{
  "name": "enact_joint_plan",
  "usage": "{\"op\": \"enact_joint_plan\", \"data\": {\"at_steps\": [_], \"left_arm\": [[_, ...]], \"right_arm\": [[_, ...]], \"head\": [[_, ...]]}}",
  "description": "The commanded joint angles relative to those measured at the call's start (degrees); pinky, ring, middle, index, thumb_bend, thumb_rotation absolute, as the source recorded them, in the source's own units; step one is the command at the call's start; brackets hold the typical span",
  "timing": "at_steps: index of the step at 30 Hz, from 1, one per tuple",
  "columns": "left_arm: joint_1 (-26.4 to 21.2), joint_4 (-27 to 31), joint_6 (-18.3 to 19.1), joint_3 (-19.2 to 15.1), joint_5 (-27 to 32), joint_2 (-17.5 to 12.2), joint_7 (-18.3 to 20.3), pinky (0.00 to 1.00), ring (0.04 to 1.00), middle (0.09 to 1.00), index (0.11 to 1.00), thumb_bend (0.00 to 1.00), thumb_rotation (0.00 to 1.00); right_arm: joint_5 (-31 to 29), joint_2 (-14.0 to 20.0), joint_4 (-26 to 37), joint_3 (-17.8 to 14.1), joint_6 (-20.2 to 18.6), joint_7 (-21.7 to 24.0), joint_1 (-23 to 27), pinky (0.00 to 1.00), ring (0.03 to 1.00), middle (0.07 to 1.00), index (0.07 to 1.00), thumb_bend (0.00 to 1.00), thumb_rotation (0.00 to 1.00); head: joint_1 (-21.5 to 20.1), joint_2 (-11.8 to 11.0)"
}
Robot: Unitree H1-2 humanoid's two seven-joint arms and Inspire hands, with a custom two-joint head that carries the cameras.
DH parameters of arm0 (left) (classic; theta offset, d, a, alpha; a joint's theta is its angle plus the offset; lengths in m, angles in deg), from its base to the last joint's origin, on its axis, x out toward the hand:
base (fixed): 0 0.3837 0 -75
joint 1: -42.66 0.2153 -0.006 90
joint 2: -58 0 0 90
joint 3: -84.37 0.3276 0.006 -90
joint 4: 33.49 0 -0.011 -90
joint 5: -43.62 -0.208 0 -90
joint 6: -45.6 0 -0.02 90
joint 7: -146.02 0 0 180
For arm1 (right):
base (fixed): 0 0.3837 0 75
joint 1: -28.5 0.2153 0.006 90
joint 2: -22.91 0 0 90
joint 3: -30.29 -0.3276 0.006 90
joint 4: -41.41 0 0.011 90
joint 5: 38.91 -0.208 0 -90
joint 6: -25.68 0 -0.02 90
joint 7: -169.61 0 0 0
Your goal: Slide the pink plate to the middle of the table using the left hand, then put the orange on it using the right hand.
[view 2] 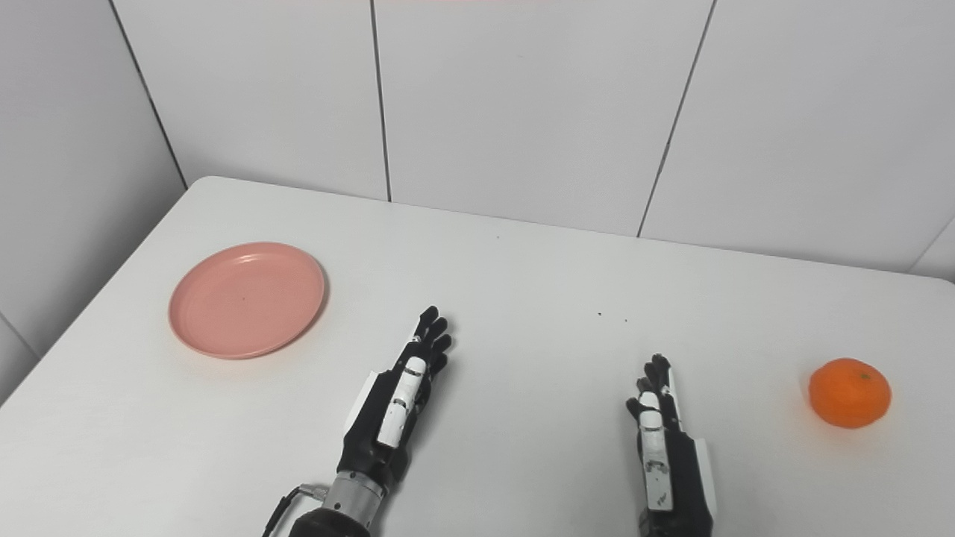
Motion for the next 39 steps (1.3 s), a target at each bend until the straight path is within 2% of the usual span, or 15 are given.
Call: {"op": "enact_joint_plan", "data": {"at_steps": [1, 23, 39], "left_arm": [[0.1, 0.0, -0.6, 0.7, -0.5, 0.9, -0.2, 0.99, 0.986, 0.996, 0.99, 0.37, 1.0], [-0.8, 1.0, -0.7, 0.7, -1.1, 0.3, 0.0, 0.99, 0.985, 0.996, 0.987, 0.37, 1.0], [-4.3, 8.6, 5.2, -0.2, -1.0, -2.0, 1.4, 1.0, 0.99, 1.0, 0.992, 0.41, 1.0]], "right_arm": [[-0.2, 0.1, 1.4, -0.2, 2.8, 0.5, 0.2, 1.0, 0.995, 1.0, 1.0, 0.2, 1.0], [-0.5, 0.2, 1.9, 0.0, 2.0, 0.6, 0.1, 1.0, 1.0, 1.0, 1.0, 0.18, 1.0], [0.1, -0.3, 1.5, 0.2, 1.6, 0.2, 0.4, 1.0, 0.992, 1.0, 1.0, 0.18, 1.0]], "head": [[0.2, 0.0], [0.9, 0.3], [1.8, 0.4]]}}
